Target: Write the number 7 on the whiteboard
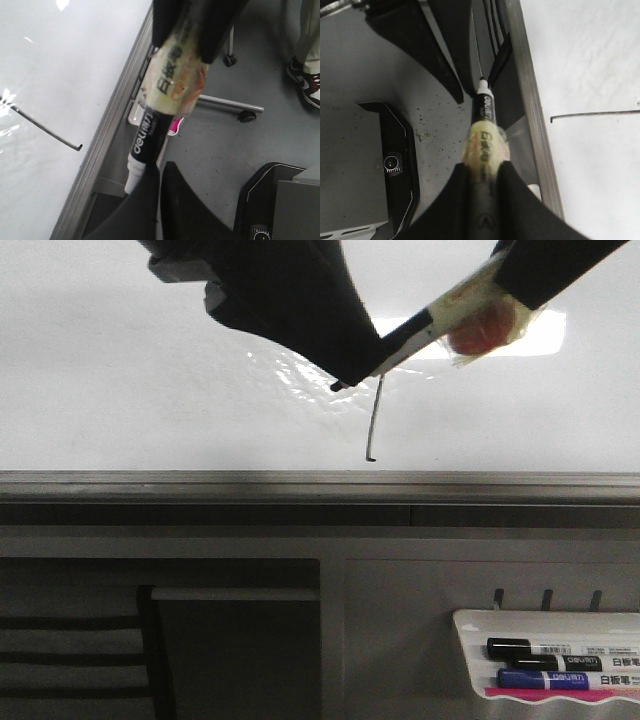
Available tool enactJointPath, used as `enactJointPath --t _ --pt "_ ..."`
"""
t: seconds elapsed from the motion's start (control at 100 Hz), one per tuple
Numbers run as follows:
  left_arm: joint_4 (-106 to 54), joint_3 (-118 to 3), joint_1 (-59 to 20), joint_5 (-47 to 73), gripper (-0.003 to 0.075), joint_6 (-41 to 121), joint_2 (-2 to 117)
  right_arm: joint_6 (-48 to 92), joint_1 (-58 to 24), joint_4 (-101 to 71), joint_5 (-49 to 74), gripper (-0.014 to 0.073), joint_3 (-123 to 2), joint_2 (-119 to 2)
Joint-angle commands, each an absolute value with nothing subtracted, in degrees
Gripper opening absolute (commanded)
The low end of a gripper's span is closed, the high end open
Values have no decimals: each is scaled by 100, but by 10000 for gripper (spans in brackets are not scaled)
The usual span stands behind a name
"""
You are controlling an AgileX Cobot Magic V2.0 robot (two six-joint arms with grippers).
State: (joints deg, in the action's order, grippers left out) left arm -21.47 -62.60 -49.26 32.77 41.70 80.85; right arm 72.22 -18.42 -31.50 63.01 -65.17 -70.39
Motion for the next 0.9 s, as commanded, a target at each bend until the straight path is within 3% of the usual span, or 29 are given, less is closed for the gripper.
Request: enactJointPath --t 0.0,0.13,0.35,0.42,0.89 --pt "-2291 -6451 -4974 2931 -20 4170 7950 7318 -1818 -3492 6137 -71 -6703 -6886" --pt "-2291 -6451 -4974 2931 15 4170 7950 7318 -1818 -3478 6121 -71 -6703 -6886" --pt "-2300 -6451 -4974 2855 321 4170 7950 7318 -1818 -3386 6114 -71 -6703 -6886" --pt "-2300 -6451 -4974 2732 372 4170 7950 7318 -1818 -3386 6130 -71 -6703 -6886" --pt "-2300 -6451 -5166 2461 367 4564 8109 7547 -1818 -3471 6225 -71 -6703 -6886"
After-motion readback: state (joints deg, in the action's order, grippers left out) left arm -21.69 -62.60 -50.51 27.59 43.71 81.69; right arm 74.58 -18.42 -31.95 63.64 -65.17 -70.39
